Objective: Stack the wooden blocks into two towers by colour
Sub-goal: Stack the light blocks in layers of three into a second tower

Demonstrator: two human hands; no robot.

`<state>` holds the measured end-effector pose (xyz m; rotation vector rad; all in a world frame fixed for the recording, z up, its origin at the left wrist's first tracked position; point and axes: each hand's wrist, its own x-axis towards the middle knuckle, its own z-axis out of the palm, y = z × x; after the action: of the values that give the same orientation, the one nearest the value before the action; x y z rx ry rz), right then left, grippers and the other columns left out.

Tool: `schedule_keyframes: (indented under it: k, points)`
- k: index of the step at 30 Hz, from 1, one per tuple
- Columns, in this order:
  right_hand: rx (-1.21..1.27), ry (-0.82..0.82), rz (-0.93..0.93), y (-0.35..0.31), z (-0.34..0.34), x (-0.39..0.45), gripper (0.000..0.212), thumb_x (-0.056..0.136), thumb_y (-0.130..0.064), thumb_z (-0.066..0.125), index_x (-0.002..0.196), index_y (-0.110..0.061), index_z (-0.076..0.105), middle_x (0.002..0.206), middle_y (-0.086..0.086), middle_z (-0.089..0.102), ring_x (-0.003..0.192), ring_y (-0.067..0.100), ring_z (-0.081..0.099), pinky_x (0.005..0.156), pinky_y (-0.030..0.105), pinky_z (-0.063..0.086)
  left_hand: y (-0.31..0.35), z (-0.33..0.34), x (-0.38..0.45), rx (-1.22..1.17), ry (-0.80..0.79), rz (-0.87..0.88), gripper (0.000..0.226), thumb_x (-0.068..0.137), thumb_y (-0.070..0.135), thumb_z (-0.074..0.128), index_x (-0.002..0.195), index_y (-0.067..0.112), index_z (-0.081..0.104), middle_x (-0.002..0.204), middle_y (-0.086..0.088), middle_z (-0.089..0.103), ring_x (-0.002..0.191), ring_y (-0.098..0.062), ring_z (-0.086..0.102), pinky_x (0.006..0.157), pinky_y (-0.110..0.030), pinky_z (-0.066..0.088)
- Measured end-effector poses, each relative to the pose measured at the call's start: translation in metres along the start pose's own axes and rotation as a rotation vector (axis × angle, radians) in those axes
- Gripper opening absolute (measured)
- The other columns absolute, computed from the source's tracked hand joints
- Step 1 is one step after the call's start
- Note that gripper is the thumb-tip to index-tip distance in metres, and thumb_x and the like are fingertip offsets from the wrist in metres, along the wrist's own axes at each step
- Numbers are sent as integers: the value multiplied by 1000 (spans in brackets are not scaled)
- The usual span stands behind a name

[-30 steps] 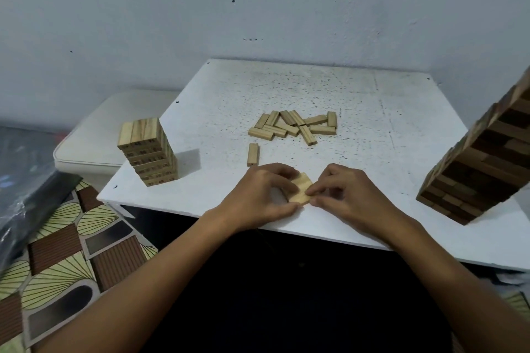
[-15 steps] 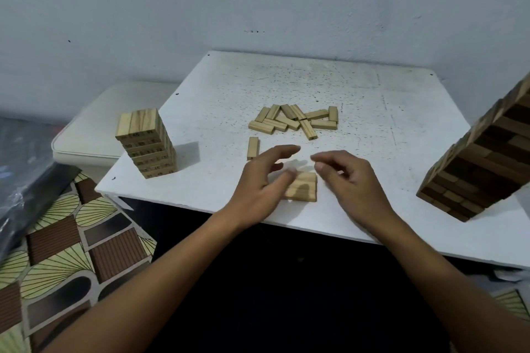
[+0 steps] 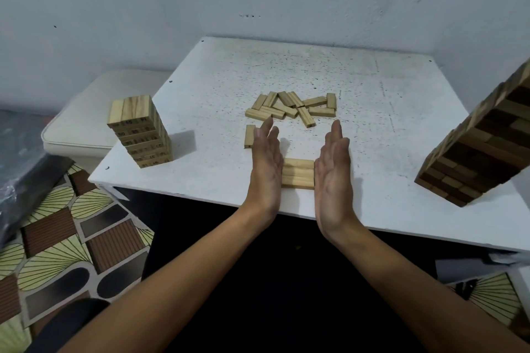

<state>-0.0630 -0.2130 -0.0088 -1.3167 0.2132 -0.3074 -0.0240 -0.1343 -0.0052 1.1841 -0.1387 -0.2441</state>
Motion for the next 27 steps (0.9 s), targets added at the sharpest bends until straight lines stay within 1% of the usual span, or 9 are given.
schedule_keyframes:
  k: [6,9,12,14,16,18,20,23,27]
  points:
    - [-17,13,-8,1,0,2,75,84,-66,27,152,-38,11,160,-18,6,138,-13,11,121,28,5,-3,2,0,10,3,8,76,81,64,21,147,28,31,156,-1,30,145,-7,22,120,-30,14]
    - [-53,50,-10,-1,-2,2,63,93,-59,38,150,-40,17,153,-23,18,136,-9,18,120,28,13,-4,0,-1,52,1,35,69,84,59,25,145,28,35,153,4,35,141,-2,27,116,-24,20]
    - [-234,63,-82,-10,-14,8,54,96,-21,56,144,-32,33,152,-11,33,139,3,28,114,28,27,1,-10,-1,344,14,189,41,91,37,47,131,28,47,136,13,49,127,2,43,99,-12,38]
    - [-464,-1,-170,-15,-30,17,43,94,-10,59,134,-25,49,139,-6,51,130,8,45,105,27,40,4,-23,2,578,6,286,38,83,30,59,121,29,56,124,14,59,119,-2,50,94,-17,43]
    - [-703,-123,-203,-18,-47,25,37,91,-12,63,127,-23,58,129,-7,59,119,8,53,99,26,46,8,-37,8,793,-71,316,43,76,33,66,118,31,59,117,14,62,114,-4,52,91,-18,41]
    - [-859,-271,-188,-21,-61,30,39,87,-17,69,124,-27,60,127,-10,58,119,9,53,100,25,45,13,-50,14,990,-190,304,53,69,40,71,120,35,58,115,13,59,112,-8,50,96,-23,41]
    - [-982,-378,-196,-22,-69,32,48,81,-23,76,127,-25,60,125,-15,54,123,8,48,105,28,40,20,-57,16,1118,-305,285,61,67,42,76,125,36,57,108,24,49,111,-8,45,99,-30,39]
    - [-1028,-426,-185,-24,-72,32,59,74,-28,82,129,-22,61,123,-16,53,125,5,45,107,25,35,21,-60,16,1187,-377,292,63,73,34,82,130,29,55,102,38,38,103,1,36,97,-28,32]
    - [-1046,-420,-207,-21,-71,32,62,73,-26,83,131,-21,60,120,-12,54,122,6,45,104,22,33,18,-63,20,1194,-375,351,69,69,47,73,132,29,52,112,24,62,111,-7,44,95,-29,32]
